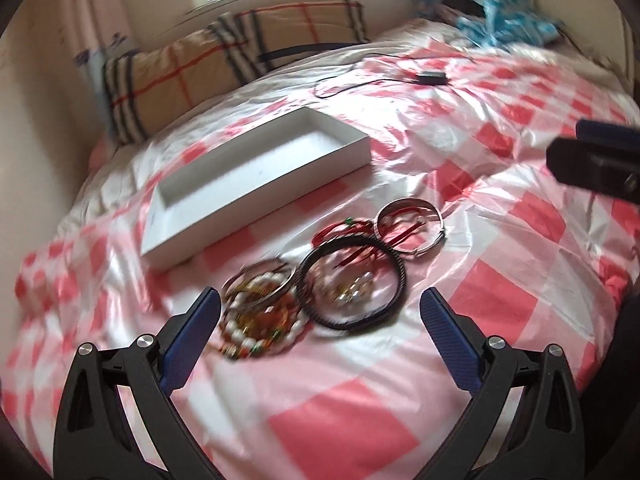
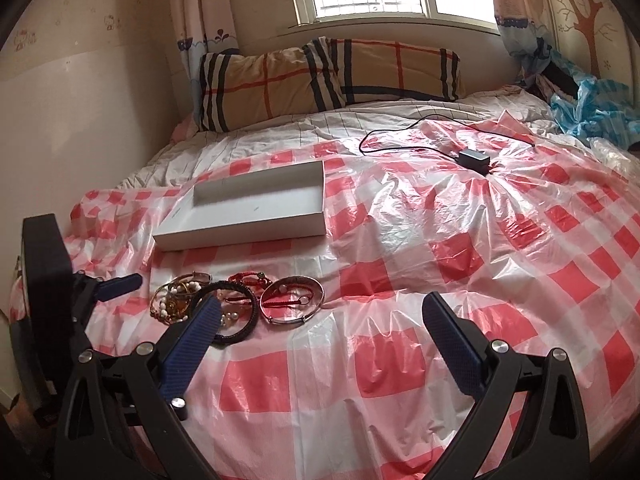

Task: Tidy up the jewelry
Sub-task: 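Lower the left tool onto the black braided leather bracelet and close it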

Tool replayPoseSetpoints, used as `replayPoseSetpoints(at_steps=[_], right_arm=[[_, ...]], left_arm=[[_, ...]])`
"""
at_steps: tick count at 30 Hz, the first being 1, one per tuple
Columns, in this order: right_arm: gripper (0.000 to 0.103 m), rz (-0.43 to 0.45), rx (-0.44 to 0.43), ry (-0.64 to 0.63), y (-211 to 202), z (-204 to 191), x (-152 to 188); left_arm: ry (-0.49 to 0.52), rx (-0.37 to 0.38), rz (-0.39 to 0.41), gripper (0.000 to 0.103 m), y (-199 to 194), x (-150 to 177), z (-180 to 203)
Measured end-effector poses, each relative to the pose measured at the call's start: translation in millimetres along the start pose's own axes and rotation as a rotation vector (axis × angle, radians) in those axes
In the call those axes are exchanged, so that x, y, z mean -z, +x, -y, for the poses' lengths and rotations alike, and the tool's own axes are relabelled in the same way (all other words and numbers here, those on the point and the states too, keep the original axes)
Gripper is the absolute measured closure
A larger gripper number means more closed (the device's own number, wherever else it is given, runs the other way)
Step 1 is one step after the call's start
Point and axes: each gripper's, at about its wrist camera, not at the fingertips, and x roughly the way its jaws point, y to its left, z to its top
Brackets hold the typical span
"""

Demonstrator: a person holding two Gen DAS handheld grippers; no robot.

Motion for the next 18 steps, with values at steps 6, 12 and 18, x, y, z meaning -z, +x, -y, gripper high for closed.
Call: replayPoseSetpoints(at_steps=[6,12,18], right_arm=[[0.006,0.018,-0.013,0.033,-3.6,7.4,-0.4],[0.006,0.008,-0.013,0.030,-1.1,7.6,0.5],[0.006,-0.040,-0.009,0.008,8.9,3.4,0.6]], left_arm=[[0.028,-0.003,-0.063,0.007,35.6,-9.4,11.9],[-0.110,0.078,-0.087,0.065,46.4,-6.2,-8.3],[-0.227,0.179,-0.079,0.080,38.8,0.4,-30.6]])
